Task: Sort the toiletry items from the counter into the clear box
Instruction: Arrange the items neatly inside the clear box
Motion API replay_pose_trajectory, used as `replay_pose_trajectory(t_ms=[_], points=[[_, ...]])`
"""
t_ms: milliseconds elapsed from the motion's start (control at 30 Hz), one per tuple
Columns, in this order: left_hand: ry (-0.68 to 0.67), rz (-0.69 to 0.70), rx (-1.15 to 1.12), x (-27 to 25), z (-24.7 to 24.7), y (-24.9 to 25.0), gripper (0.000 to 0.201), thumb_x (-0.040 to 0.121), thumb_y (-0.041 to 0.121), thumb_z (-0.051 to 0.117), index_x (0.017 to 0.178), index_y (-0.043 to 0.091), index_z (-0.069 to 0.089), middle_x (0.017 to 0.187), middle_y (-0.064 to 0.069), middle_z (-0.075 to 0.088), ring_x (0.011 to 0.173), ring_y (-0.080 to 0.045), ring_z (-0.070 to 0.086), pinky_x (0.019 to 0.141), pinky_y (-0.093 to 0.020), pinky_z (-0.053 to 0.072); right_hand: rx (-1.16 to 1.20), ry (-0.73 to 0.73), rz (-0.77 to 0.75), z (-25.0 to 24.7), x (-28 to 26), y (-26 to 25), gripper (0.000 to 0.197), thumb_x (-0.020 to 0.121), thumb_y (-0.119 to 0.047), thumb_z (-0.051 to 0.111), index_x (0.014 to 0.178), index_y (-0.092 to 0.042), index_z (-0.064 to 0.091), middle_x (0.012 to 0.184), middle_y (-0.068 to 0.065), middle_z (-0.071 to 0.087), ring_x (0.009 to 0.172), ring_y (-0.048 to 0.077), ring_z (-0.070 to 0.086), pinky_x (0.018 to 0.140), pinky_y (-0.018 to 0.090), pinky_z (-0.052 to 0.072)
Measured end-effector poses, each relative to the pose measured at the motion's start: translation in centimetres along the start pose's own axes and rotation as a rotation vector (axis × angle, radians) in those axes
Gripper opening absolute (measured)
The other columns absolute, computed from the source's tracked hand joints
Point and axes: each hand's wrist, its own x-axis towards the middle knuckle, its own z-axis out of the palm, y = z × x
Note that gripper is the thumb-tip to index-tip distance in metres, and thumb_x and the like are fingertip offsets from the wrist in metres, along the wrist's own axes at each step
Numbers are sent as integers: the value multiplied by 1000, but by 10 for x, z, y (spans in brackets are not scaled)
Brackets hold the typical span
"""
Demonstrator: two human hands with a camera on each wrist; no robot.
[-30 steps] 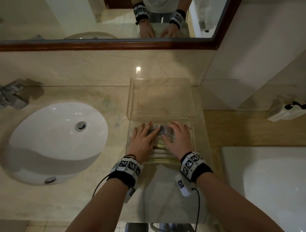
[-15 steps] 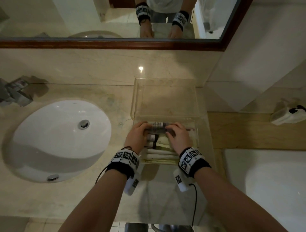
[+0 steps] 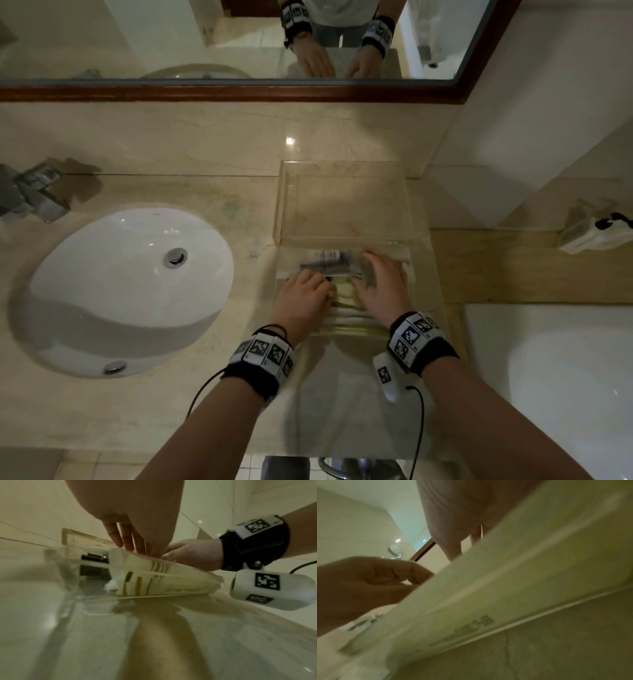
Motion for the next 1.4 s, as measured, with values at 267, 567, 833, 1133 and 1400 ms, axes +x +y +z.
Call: replay_pose_trajectory(t_ms=[267,567,833,1133,1400], points=[[-112,-103,-47,-2,0,16,31,96,28,43,122,19,57,120,-2,57,116,-24,48,97,-33,37,40,152,41,-10,-7,31,34,87,2,46,114,-12,59,129,6,52,122,23,46,108,41,38],[-100,-76,-59,1,3,27,35,94,33,38,120,28,60,106,-1,62,107,-26,51,90,-35,39,-80,139,25,-14,-11,29,29,90,-15,52,118,-18,57,137,2,46,128,22,39,112,36,29],[-111,-57,36,11,6,37,39,85,43,34,102,34,67,104,-3,66,93,-26,62,77,-36,50,-235,17,-46,-18,-3,37,36,95,-16,43,129,-24,48,148,-3,37,141,17,25,119,39,8],[-99,35,25,15,5,36,34,82,39,39,89,33,72,97,7,72,84,-16,69,72,-27,53,-304,14,-66,-19,-7,33,38,87,-34,49,125,-29,48,137,-4,47,129,21,40,111,41,27],[16,-26,36,25,2,27,29,78,29,44,93,24,69,103,-1,67,94,-24,64,84,-34,47,-480,-39,-53,-26,-7,25,37,90,-47,45,124,-31,47,128,3,52,117,26,46,97,42,31]])
